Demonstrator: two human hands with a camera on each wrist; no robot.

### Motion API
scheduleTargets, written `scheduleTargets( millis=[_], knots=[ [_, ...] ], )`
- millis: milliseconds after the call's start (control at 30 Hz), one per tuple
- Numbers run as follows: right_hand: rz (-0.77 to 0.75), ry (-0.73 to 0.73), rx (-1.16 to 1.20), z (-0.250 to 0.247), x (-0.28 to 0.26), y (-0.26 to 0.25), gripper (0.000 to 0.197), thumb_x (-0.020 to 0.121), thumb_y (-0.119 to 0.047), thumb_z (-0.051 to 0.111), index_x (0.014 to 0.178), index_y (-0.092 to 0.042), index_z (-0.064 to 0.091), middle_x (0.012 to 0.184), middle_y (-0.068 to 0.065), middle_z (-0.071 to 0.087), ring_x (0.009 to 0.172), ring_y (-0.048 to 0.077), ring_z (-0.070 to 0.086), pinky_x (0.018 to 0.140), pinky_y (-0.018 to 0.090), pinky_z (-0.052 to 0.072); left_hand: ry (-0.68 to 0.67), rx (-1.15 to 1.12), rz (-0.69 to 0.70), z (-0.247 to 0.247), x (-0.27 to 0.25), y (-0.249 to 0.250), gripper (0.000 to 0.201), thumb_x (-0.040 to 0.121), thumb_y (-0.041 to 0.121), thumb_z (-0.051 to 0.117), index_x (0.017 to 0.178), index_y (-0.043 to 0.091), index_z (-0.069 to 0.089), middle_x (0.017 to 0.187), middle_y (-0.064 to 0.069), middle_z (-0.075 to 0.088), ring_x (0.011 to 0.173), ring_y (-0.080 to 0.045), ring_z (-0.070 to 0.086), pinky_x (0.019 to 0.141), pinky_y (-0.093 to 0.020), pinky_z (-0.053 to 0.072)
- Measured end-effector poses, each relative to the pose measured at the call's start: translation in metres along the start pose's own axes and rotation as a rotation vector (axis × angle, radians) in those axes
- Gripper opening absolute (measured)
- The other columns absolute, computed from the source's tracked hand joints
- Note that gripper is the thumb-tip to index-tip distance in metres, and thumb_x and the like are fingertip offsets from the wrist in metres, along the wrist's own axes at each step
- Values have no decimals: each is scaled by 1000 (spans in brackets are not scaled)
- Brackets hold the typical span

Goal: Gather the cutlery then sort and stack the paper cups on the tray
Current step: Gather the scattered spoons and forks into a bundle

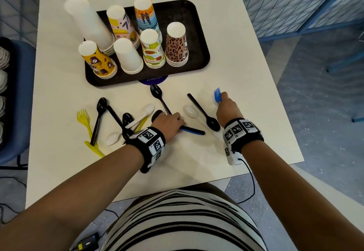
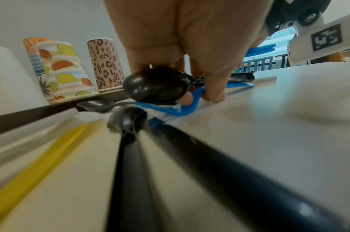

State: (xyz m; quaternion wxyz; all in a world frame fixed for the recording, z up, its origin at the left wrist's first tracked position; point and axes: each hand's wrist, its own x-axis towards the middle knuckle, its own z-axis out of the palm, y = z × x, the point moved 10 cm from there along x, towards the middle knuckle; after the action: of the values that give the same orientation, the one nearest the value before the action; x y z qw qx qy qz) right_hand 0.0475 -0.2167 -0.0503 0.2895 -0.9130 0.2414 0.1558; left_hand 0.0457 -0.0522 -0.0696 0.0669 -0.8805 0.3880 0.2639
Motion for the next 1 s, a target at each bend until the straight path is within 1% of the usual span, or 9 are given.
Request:
scheduleTargets(
  millis=[133, 300, 367, 433, 500, 567, 700, 833, 1000],
  knots=[
    [-1, -21, -21, 4, -4, -7, 43, 89, -24, 52, 123, -3, 37, 113, 19, 57, 101, 35, 56, 77, 37, 43, 112, 61, -37, -21, -2, -9, 29, 99, 23, 33, 121, 13, 48, 121, -8, 55, 115, -28, 47, 92, -37, 31],
    [34, -120, -118, 22, 1, -7, 52, 83, -42, 60, 118, -5, 46, 116, 13, 57, 105, 29, 55, 78, 33, 41, 267, -221, -271, -53, -16, -57, 25, 100, 22, 30, 113, 4, 42, 104, -20, 63, 92, -39, 59, 71, -37, 32],
    [29, -154, -159, 29, 4, -10, 47, 84, -39, 60, 114, -4, 51, 115, 13, 58, 105, 29, 55, 78, 32, 41, 291, -383, -463, -52, -19, -85, 30, 99, 27, 33, 116, 5, 44, 106, -21, 62, 95, -41, 59, 70, -40, 40],
    [26, -155, -178, 31, 6, -14, 33, 86, -27, 58, 108, -3, 56, 112, 15, 60, 101, 30, 57, 76, 32, 42, 263, -529, -646, -42, -19, -105, 36, 96, 33, 41, 118, 6, 47, 114, -19, 60, 103, -39, 58, 80, -41, 46],
    [34, -149, -195, 30, 8, -18, 23, 88, -18, 50, 104, -3, 58, 110, 16, 61, 95, 30, 57, 74, 32, 43, 224, -662, -761, -29, -15, -114, 42, 92, 37, 50, 118, 4, 51, 119, -17, 59, 108, -37, 58, 84, -40, 47],
    [48, -143, -240, 31, 6, -19, 26, 91, -16, 44, 109, -3, 56, 116, 16, 55, 105, 31, 52, 82, 36, 43, 201, -755, -826, -21, -10, -117, 48, 87, 42, 57, 116, 3, 55, 119, -16, 60, 106, -35, 60, 83, -38, 48],
    [27, -101, -339, 24, 2, -26, 27, 90, -8, 36, 115, -3, 47, 118, 16, 53, 112, 34, 46, 92, 40, 38, 192, -788, -838, -24, -1, -110, 49, 82, 45, 63, 111, 5, 62, 115, -13, 64, 101, -31, 64, 80, -35, 50],
    [12, -120, -186, 18, -6, -31, 32, 88, -2, 32, 118, -4, 40, 109, 20, 58, 95, 37, 57, 71, 37, 40, 152, -705, -805, -31, 6, -100, 34, 88, 23, 56, 112, 0, 58, 116, -16, 63, 102, -33, 63, 75, -33, 47],
    [33, -128, -117, 27, -18, -22, 28, 93, -17, 40, 118, -4, 43, 111, 17, 59, 85, 32, 55, 68, 33, 39, 228, -749, -793, -45, -3, -99, 33, 92, 22, 46, 116, 1, 57, 120, -18, 61, 111, -36, 57, 88, -38, 46]
  ],
)
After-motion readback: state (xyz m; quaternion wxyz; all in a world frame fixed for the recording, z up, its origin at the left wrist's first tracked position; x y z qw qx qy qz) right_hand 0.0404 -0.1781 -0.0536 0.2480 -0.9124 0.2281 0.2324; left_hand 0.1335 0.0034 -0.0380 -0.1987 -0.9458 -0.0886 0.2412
